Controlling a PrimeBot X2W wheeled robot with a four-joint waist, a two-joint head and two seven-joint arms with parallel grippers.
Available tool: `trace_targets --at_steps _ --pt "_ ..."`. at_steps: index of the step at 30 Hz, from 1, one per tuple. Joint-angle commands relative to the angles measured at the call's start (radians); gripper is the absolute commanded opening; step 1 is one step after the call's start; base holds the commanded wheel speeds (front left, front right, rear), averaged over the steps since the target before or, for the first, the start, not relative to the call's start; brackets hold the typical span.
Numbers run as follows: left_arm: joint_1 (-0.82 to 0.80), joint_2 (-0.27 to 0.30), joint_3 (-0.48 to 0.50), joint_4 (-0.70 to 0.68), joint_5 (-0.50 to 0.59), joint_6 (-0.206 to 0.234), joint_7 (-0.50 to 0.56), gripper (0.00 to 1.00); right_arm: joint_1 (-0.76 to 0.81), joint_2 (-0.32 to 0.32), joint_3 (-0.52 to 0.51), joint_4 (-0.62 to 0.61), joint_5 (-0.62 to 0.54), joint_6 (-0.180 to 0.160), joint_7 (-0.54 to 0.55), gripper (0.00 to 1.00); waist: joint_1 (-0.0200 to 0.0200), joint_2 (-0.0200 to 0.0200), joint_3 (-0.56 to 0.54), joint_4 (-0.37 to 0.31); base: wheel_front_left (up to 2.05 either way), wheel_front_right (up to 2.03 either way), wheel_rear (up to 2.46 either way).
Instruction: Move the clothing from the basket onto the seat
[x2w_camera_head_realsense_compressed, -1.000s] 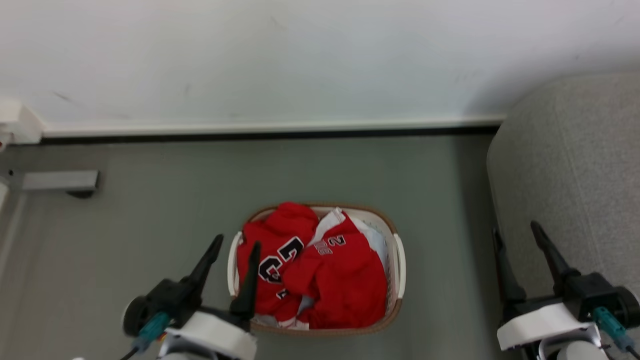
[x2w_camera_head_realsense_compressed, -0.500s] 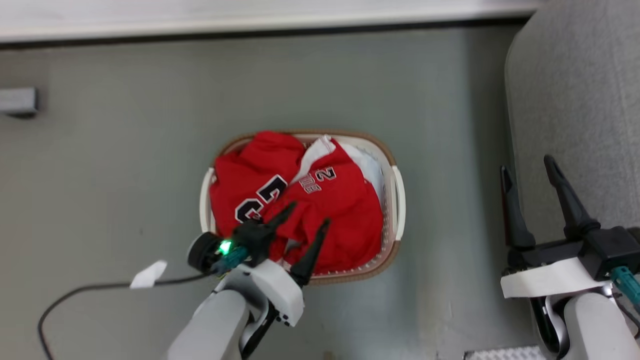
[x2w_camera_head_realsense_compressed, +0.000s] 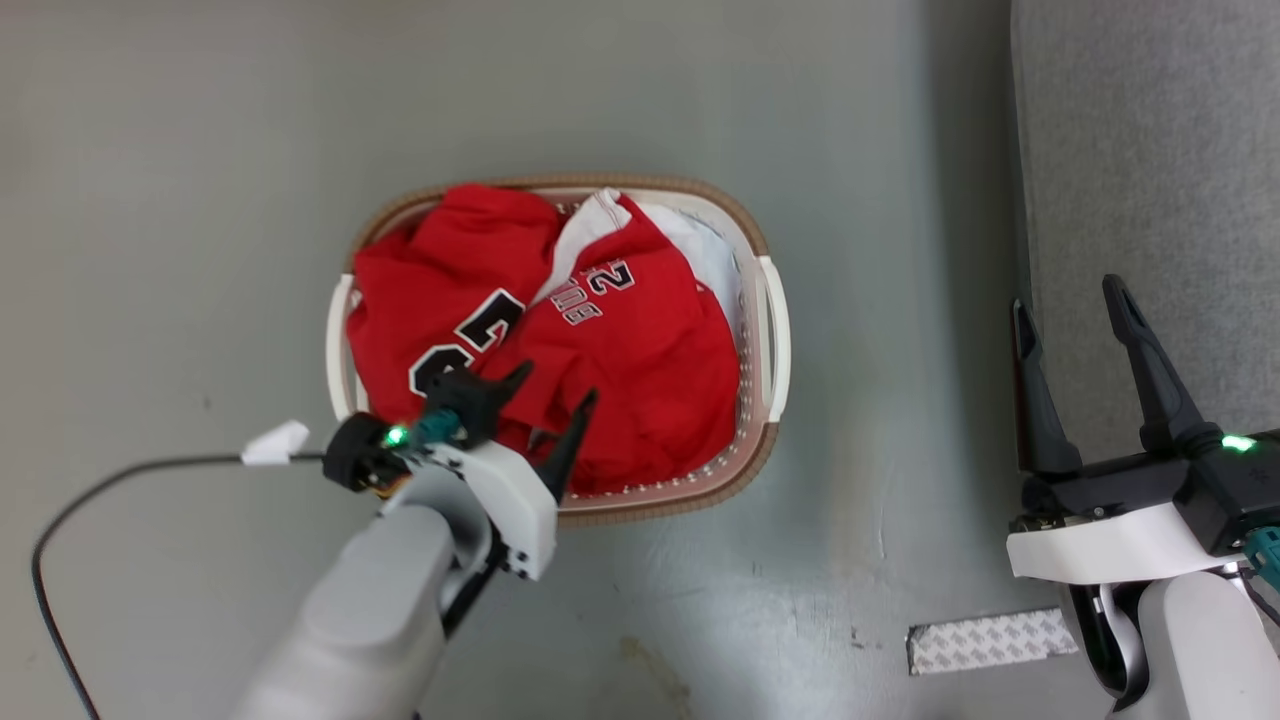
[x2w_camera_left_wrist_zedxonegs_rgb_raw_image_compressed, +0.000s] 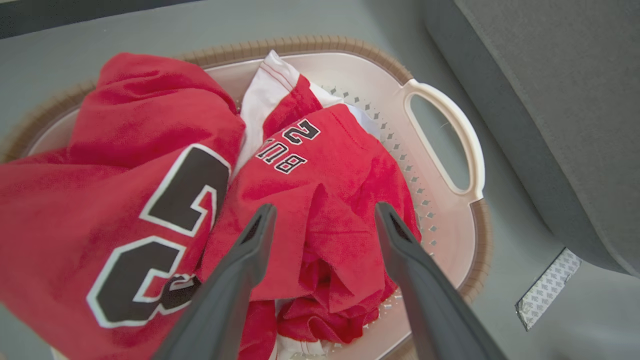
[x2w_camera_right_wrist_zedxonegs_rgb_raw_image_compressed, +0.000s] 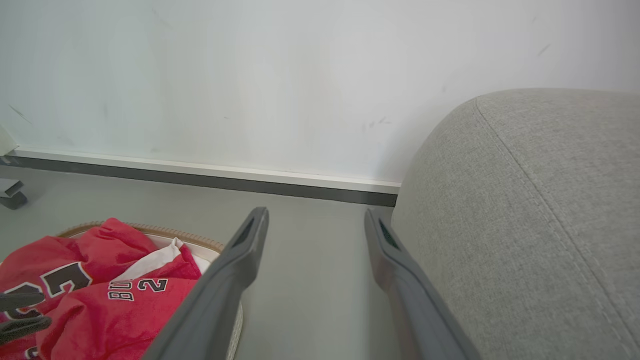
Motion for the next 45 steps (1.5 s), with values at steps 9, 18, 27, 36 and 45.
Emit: trace_targets --at_steps 9,18,27,36,45 --pt "-0.096 0.005 0.011 0.125 0.009 0.002 -0.001 1.00 -0.010 -0.003 -0.002 -0.029 -0.013 -0.002 0.001 1.00 -0.0002 0.0000 0.074 -0.002 0.00 0.00 0.00" --pt "-0.140 -0.010 0.006 0.146 0.014 0.002 -0.001 1.00 -0.021 -0.004 0.005 -0.049 -0.028 -0.002 0.001 1.00 -0.0002 0.0000 0.131 0.004 0.00 0.00 0.00" --pt "-0.172 -0.019 0.000 0.127 0.031 0.002 -0.001 0.00 -0.010 -0.003 -0.007 -0.060 -0.038 -0.002 0.001 1.00 -0.0002 0.0000 0.166 0.003 0.00 0.00 0.00" --pt "-0.076 0.008 0.046 -0.038 0.000 0.002 -0.001 0.00 -0.030 -0.004 0.003 -0.025 -0.007 -0.002 0.001 1.00 -0.0002 0.0000 0.065 0.018 0.00 0.00 0.00" --pt "0.124 0.064 0.114 -0.274 -0.009 0.002 -0.001 0.00 0.005 -0.004 0.031 0.044 0.049 -0.002 0.001 1.00 -0.0002 0.0000 -0.144 0.035 0.00 0.00 0.00"
